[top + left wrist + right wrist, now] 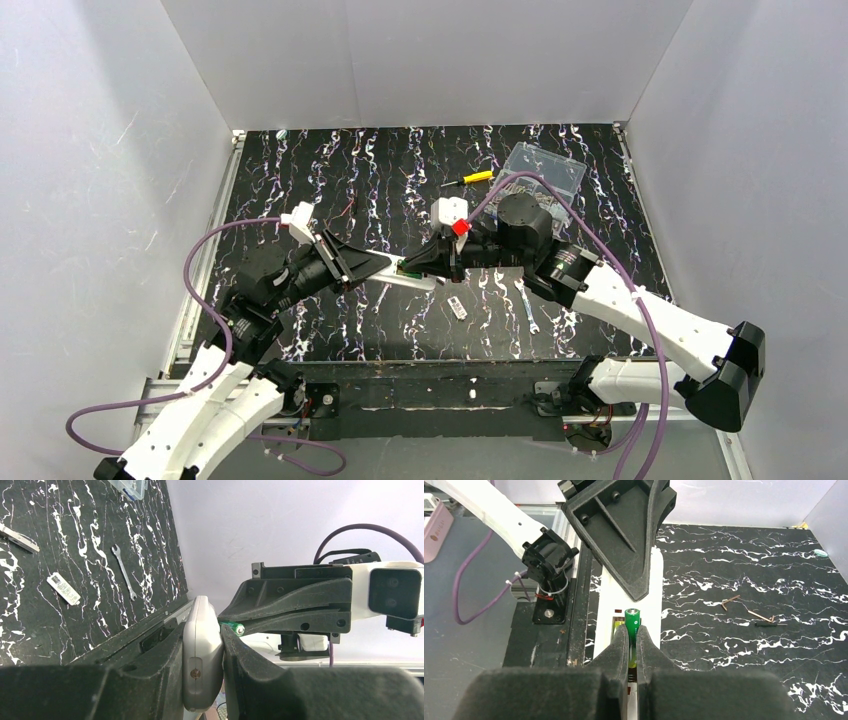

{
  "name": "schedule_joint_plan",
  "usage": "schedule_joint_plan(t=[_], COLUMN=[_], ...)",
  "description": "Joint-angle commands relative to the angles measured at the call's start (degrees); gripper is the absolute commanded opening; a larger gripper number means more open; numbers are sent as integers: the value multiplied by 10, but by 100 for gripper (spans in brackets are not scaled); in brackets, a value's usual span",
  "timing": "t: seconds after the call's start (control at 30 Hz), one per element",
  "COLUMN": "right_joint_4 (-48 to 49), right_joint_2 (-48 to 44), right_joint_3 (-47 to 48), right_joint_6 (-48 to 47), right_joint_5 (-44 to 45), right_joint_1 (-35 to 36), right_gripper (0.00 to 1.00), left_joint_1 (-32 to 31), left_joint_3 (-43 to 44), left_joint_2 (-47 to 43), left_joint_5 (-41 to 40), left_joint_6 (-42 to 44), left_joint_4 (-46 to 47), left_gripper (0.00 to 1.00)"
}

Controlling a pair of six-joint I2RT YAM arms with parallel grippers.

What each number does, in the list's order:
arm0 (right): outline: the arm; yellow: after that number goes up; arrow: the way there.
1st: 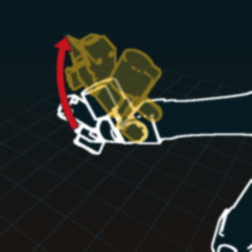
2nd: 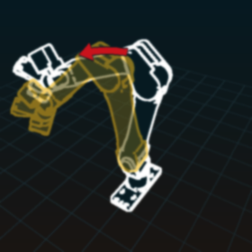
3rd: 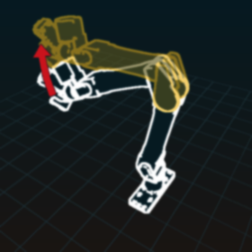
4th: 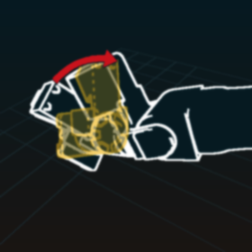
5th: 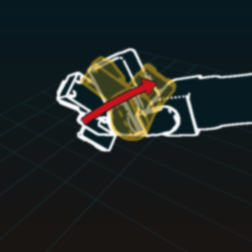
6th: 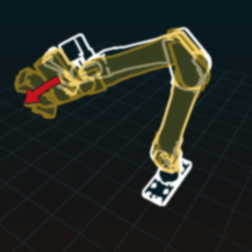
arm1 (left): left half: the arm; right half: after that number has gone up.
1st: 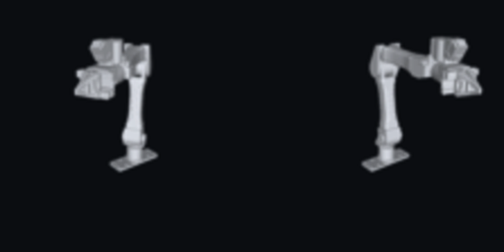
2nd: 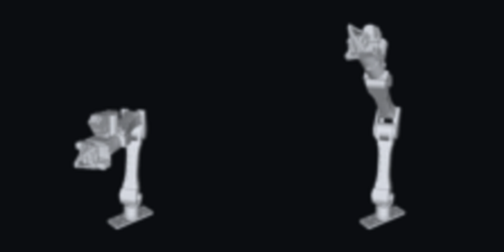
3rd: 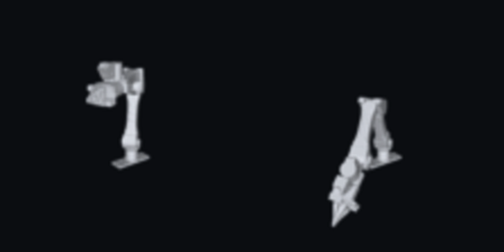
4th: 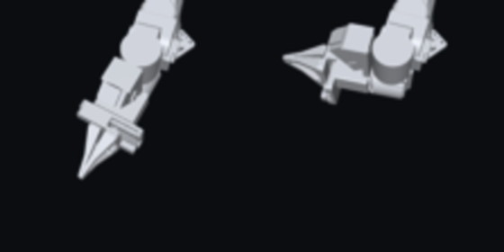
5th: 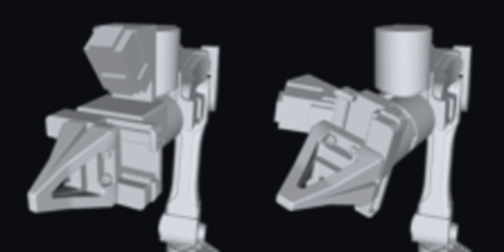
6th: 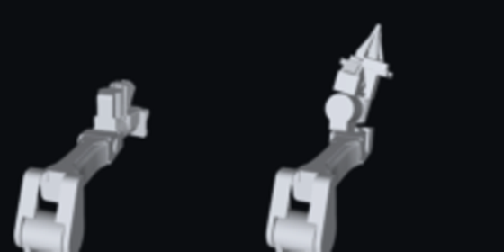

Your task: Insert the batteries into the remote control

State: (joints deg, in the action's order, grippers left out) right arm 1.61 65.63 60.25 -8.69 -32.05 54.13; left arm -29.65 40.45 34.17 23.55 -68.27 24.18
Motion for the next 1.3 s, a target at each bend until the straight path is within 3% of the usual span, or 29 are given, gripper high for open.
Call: schedule_joint_plan(t=[0.0,0.63,0.9,1.27], right_joint_4=[-14,-143,-140,-122], right_joint_2=[-1,-5,12,18], right_joint_3=[10,18,30,29], right_joint_6=[-36,-83,-68,-65], right_joint_5=[18,37,48,57], right_joint_1=[4,4,4,4], right_gripper=[1,1,25,35], left_joint_1=[-2,-2,-1,-2], left_joint_3=[4,3,10,10], left_joint_2=[-2,-7,1,7], left_joint_5=[28,25,29,30], left_joint_6=[-14,-14,-16,-19], left_joint_4=[64,62,67,76], left_gripper=[0,0,0,0])
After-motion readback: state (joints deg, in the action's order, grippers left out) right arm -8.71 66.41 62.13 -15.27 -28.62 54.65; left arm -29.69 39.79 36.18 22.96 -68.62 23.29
